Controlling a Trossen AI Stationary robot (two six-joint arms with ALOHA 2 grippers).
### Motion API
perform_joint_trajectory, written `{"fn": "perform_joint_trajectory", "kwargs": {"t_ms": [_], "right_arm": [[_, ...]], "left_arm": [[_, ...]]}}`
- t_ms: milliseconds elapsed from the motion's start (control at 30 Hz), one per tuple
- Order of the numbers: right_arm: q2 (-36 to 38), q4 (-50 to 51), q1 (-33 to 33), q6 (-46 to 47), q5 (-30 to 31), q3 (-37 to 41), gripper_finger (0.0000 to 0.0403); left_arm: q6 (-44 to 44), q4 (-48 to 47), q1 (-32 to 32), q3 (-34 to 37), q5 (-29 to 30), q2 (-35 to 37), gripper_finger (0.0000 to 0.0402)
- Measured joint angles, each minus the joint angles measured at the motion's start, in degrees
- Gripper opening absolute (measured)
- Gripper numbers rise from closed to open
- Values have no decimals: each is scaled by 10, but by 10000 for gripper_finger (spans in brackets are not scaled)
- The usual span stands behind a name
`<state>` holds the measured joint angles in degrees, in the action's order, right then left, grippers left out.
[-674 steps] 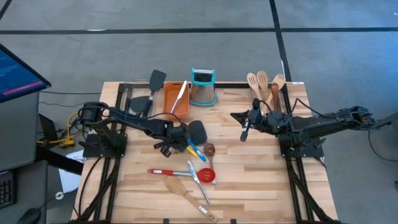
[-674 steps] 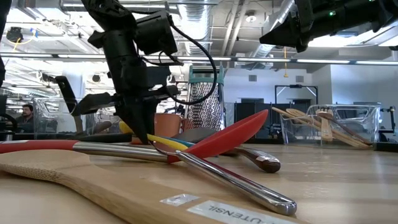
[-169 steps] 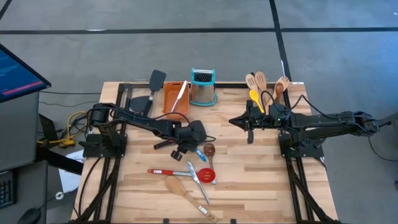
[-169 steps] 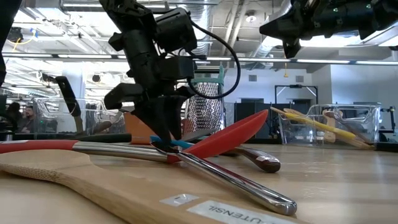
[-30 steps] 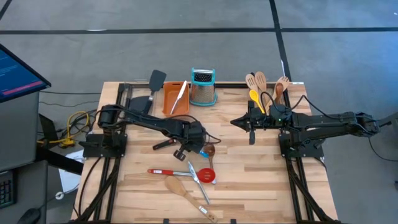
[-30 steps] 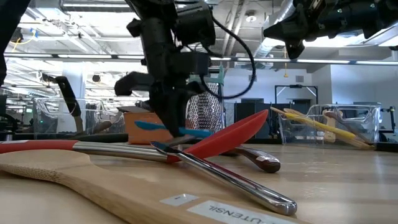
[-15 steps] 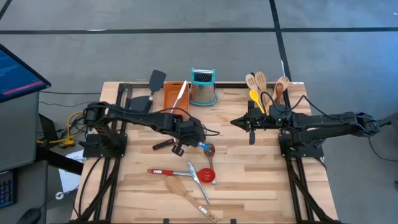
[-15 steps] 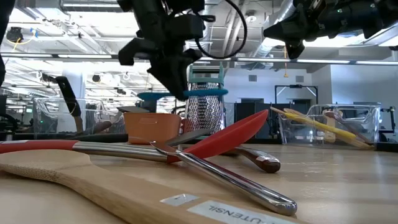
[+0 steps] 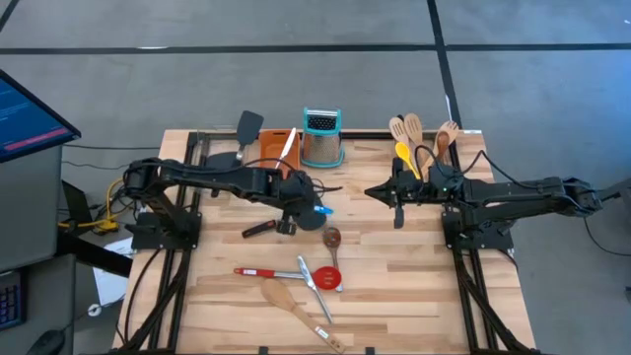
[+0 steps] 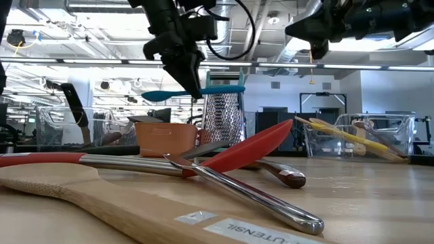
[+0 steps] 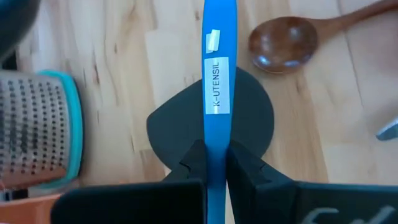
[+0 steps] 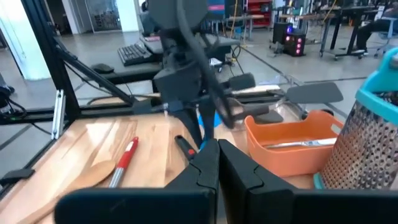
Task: Pick & Place Kitchen Items
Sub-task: Put the blue spoon into the right transparent bin
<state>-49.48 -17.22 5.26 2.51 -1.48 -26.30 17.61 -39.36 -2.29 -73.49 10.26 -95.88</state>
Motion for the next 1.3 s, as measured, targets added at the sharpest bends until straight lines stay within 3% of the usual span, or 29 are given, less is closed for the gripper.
{"fn": "perform_joint_trajectory", "kwargs": {"t_ms": [167,400,600,833,1067,1167,1300], "right_arm": [[-31,-32,0,-29,0,0,0],[-135,-92,-20,-139,28,-23,0],[-239,-90,-64,-228,149,-87,0],[-337,-83,-108,-301,280,-151,0],[-417,-83,-144,-378,465,-202,3],[-444,-86,-149,-381,506,-227,18],[-469,-86,-156,-383,510,-254,53]], "left_arm": [[-42,-1,-26,0,0,0,6],[-84,-1,-56,0,-5,0,6],[-118,-6,-73,0,-63,11,6],[-133,-7,-73,0,-67,31,6],[-165,0,-76,0,-67,41,6],[-166,4,-75,0,-67,41,6],[-166,8,-75,0,-67,41,6]]}}
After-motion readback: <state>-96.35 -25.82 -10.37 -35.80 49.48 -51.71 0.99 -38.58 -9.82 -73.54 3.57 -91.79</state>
